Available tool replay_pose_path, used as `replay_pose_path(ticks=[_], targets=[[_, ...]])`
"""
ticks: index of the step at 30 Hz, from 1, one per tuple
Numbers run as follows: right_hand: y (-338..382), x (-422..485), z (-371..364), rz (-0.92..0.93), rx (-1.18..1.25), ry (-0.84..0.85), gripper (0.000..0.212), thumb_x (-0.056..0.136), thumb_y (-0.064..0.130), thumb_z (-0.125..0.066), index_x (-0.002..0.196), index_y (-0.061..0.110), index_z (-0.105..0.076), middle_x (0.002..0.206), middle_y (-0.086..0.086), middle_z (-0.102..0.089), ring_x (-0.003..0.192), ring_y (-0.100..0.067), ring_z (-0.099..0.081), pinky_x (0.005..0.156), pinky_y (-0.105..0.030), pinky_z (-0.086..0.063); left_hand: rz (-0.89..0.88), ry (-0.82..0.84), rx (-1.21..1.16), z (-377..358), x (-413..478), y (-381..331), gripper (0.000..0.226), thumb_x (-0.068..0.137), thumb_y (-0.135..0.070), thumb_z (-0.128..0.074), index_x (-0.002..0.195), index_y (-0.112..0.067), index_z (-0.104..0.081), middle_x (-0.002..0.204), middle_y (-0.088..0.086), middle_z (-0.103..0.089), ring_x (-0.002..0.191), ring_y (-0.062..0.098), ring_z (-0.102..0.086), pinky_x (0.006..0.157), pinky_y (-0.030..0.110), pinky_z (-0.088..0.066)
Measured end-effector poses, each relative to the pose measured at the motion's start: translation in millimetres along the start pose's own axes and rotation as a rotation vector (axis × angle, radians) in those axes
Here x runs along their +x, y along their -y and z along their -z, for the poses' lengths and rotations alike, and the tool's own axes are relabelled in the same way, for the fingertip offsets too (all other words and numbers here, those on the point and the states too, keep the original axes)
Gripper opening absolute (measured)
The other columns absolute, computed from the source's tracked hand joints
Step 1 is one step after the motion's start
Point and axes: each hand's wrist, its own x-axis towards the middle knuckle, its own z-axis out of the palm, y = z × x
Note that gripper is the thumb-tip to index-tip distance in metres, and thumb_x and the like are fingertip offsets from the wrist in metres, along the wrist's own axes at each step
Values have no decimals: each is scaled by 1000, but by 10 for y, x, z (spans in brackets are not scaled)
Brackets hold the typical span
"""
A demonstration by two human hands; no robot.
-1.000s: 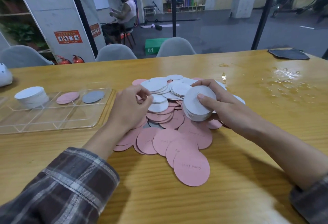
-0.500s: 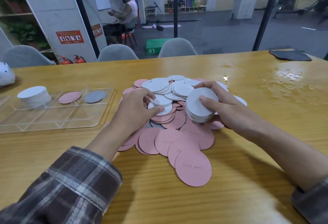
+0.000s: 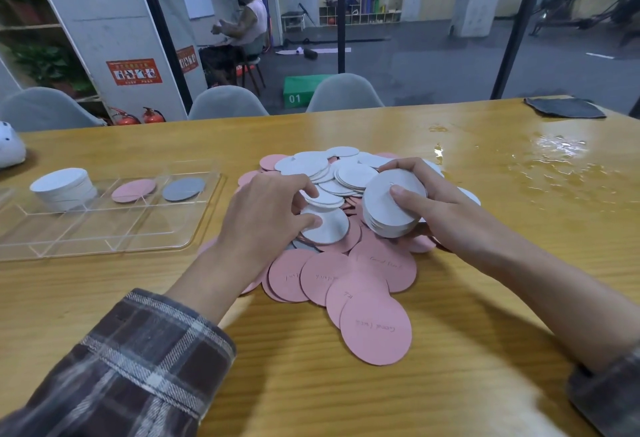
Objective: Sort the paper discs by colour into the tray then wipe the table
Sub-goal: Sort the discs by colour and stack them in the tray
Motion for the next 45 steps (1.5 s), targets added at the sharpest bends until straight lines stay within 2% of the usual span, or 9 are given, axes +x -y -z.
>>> replay_pose_path(ticks=[5,10,13,19,24,33,39,42,45], targets=[[-5,7,8,-1,19,2,22,106,29,-52,125,38,-58,113,-7,-62,66,-11,-65,52,-20,-50,139,122,-234,45,33,-6,33,74,-8,-91,99,-23,-77,82,-7,-69,63,9,-64,64,16,-53],[6,4,17,7,-5,-10,22,108,27,-49,127,35,-57,110,-6,-59,51,-1,-57,49,-18,-47,297,271,-634,222,76,-31,16,86,-5,-82,101,-7,-78,83,8,-71,63,10,-63,61,17,-53],[12,-3,17,-22,22,12,21,108,28,-48,126,35,-57,109,-11,-64,56,-13,-63,48,-20,-46,282,315,-763,225,63,-62,12,90,-15,-79,102,-10,-79,91,16,-75,71,19,-62,68,29,-58],[32,-8,-8,-37,51,31,20,109,26,-48,123,33,-60,103,-9,-66,68,-27,-69,45,-21,-43,142,165,-715,39,2,-241,14,93,-13,-77,107,-12,-72,66,3,-66,44,20,-58,42,25,-45],[12,-8,-28,-57,28,12,20,108,28,-47,116,39,-62,98,6,-68,76,-25,-71,52,-23,-47,114,50,-713,-94,-55,-277,25,84,-13,-86,84,-6,-63,67,5,-67,48,29,-64,47,36,-54],[28,-30,-27,-33,19,7,25,111,29,-38,125,31,-59,97,0,-61,50,-2,-57,47,-16,-44,83,78,-784,-143,-68,-299,8,87,-8,-82,91,-9,-75,90,0,-75,75,17,-69,69,30,-58],[36,-45,-75,-1,-76,26,29,106,54,-37,120,41,-60,111,1,-69,91,-23,-72,72,-28,-55,105,47,-781,-189,-104,-357,12,84,-16,-87,90,-16,-77,91,-1,-77,71,19,-71,71,30,-56],[28,-46,-90,30,-124,74,21,101,47,-54,122,45,-55,117,-3,-69,107,-33,-67,85,-51,-57,101,17,-758,-226,-125,-402,12,83,-18,-87,88,-17,-77,86,-4,-76,70,16,-72,70,29,-58],[18,-50,-76,42,-143,107,26,102,40,-57,125,48,-51,119,-4,-68,108,-34,-66,95,-55,-54,84,-23,-762,-241,-127,-408,13,82,-16,-88,87,-15,-77,84,-4,-77,75,18,-74,73,29,-60]])
